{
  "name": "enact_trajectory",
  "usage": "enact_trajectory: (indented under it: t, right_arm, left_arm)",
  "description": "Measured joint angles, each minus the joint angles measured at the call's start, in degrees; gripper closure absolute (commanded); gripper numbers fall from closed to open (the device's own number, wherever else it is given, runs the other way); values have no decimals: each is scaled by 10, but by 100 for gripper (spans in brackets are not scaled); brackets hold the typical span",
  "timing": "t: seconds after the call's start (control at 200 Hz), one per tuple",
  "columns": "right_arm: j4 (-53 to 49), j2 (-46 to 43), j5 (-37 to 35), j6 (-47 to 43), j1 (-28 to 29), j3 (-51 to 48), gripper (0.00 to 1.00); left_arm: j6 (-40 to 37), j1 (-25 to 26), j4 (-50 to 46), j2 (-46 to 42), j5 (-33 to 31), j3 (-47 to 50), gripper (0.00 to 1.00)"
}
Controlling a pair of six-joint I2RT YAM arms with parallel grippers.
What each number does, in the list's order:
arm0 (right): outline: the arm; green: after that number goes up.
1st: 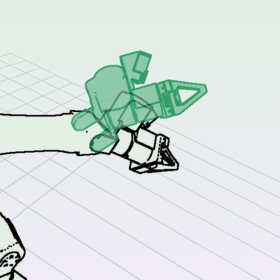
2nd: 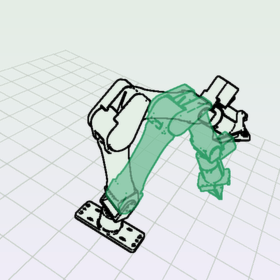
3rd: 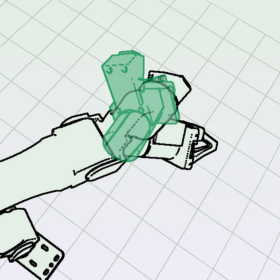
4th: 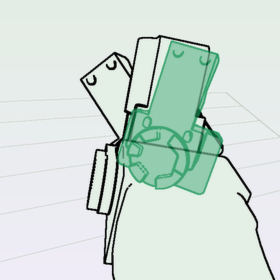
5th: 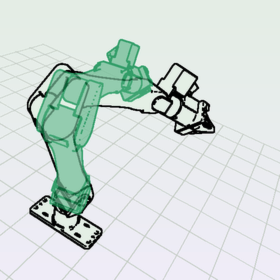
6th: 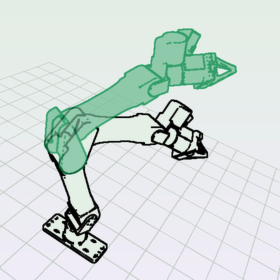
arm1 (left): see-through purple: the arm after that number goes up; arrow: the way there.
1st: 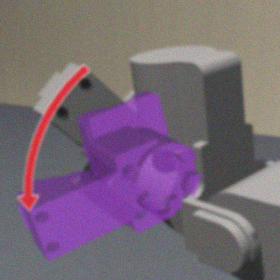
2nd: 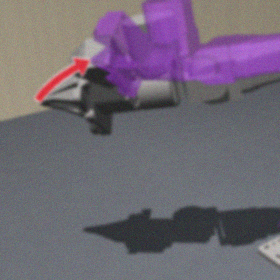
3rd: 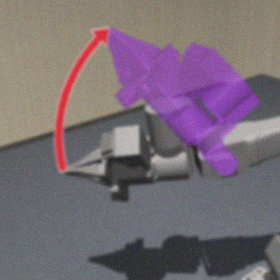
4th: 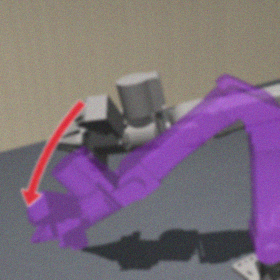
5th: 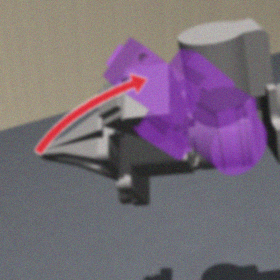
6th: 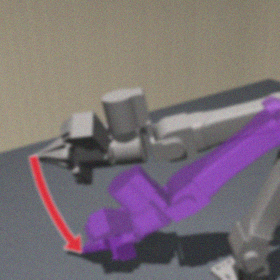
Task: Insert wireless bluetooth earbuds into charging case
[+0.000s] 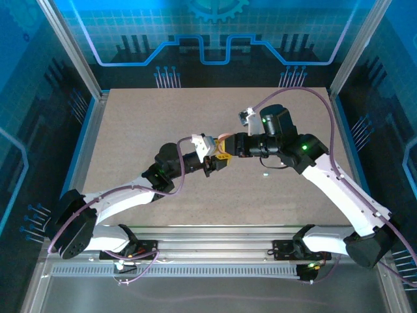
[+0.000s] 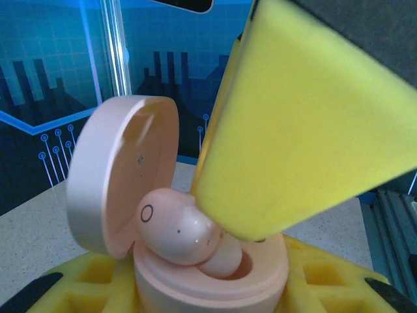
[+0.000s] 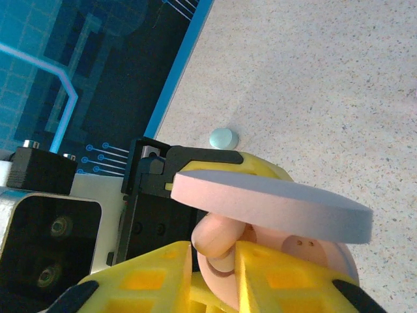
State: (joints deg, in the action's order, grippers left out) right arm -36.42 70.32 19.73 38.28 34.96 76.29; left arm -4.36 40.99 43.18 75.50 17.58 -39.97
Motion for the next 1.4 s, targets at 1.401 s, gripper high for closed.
enact_trajectory:
  t: [1.401]
  right_arm:
    - [-2,-29,-58,-29,-213,-83,64]
  left_arm:
    - [-5,1,30,-31,-39,19,66]
